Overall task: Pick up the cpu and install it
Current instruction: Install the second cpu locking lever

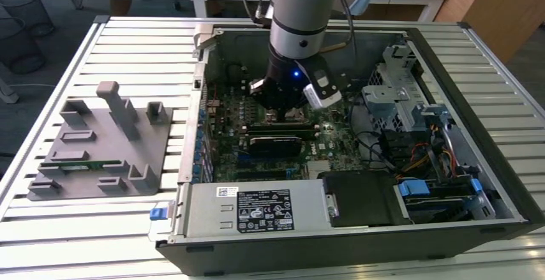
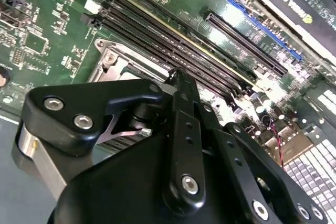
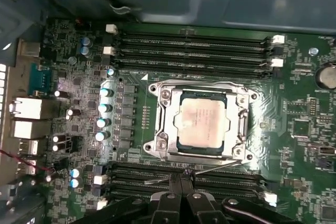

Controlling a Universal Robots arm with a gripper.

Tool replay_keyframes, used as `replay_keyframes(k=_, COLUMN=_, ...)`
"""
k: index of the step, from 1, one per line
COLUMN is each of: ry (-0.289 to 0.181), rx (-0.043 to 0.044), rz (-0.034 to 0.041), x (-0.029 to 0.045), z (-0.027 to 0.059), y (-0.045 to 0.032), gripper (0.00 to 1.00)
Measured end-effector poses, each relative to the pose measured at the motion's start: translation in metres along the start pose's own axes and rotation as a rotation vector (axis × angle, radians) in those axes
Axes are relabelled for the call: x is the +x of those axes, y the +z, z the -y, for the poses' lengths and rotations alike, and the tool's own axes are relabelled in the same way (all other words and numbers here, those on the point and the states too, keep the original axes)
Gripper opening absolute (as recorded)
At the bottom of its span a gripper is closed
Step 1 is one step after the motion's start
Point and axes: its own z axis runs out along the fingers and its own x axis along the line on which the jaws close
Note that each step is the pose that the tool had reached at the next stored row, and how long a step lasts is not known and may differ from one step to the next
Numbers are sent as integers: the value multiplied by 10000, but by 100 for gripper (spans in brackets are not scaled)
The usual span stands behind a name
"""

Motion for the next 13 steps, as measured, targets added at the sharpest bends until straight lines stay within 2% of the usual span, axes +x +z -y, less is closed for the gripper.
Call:
replay_keyframes(k=2, ry=-3, rx=-20, rz=1, x=2, z=2, y=31, gripper=11)
replay_keyframes(k=6, ry=-6, rx=-135, rz=5, x=2, z=4, y=72, gripper=11)
replay_keyframes(k=9, ry=-7, rx=-145, rz=-9, x=10, z=8, y=110, gripper=11)
replay_keyframes(k=13, ry=-14, rx=-146, rz=-16, x=57, z=18, y=155, gripper=11)
